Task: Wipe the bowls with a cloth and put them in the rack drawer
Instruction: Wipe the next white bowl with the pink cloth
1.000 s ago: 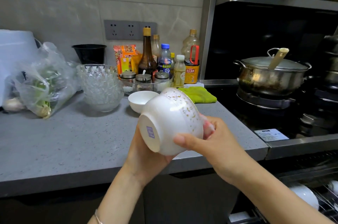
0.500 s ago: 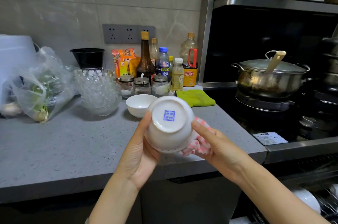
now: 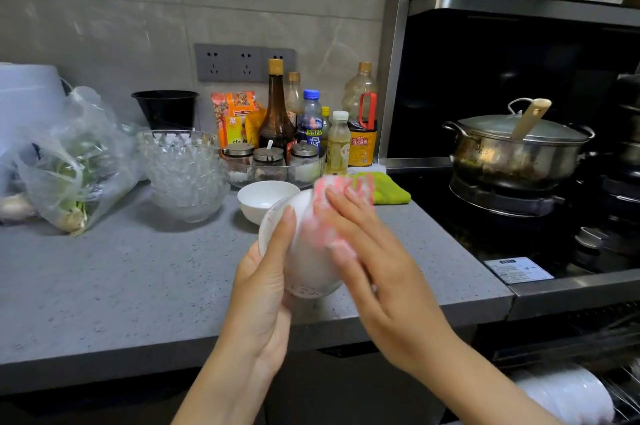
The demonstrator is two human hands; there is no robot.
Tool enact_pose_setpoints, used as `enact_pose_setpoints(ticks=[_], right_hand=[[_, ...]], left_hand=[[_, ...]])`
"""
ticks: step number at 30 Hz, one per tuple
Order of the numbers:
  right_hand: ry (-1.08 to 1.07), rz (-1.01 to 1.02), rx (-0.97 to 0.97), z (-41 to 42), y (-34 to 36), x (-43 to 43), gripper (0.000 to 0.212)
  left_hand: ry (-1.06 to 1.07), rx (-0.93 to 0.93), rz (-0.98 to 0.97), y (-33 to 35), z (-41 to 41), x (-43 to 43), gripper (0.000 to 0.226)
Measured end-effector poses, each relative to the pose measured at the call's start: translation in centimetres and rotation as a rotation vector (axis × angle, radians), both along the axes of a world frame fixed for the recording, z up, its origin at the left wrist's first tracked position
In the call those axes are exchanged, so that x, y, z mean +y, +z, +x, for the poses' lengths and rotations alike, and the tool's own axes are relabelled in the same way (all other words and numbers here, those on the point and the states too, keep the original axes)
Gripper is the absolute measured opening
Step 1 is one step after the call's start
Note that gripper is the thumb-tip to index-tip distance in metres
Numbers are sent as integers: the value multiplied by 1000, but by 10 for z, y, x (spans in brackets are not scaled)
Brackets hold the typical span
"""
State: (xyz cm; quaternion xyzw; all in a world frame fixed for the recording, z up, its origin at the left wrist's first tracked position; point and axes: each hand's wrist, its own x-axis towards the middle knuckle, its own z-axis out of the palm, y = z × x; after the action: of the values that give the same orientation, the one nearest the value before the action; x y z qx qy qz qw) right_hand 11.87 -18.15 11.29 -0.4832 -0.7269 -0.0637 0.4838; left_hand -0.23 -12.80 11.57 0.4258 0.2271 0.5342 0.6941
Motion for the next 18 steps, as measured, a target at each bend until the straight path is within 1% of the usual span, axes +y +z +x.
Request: enact_pose_setpoints(ticks=[1, 2, 4, 6, 8, 11, 14, 16, 18], right_hand=[[-65, 51, -139, 3, -4, 4, 44], [-104, 74, -193, 6, -8, 6, 44], [-110, 50, -169, 9, -15, 5, 42], [-100, 24, -189, 6, -21, -1, 43], [-101, 41, -253, 3, -21, -4, 44], [-182, 92, -315, 9, -10, 1, 43], [-275, 124, -332, 21, -8, 3, 42], [-274, 122, -343, 23, -16, -2, 42], [-235, 104, -351, 20, -20, -6, 43]], left_hand=[[16, -8, -15, 0, 0, 0, 34], [42, -22, -38, 0, -1, 0, 35], [96, -52, -75, 0, -3, 3, 40], [108, -67, -80, -1, -5, 5, 41], [42, -56, -74, -5, -1, 4, 36], [-49, -41, -86, -6, 8, -5, 35], [37, -73, -86, -4, 11, -2, 38], [73, -75, -84, -3, 10, 1, 44], [38, -75, -90, -4, 11, 2, 42]])
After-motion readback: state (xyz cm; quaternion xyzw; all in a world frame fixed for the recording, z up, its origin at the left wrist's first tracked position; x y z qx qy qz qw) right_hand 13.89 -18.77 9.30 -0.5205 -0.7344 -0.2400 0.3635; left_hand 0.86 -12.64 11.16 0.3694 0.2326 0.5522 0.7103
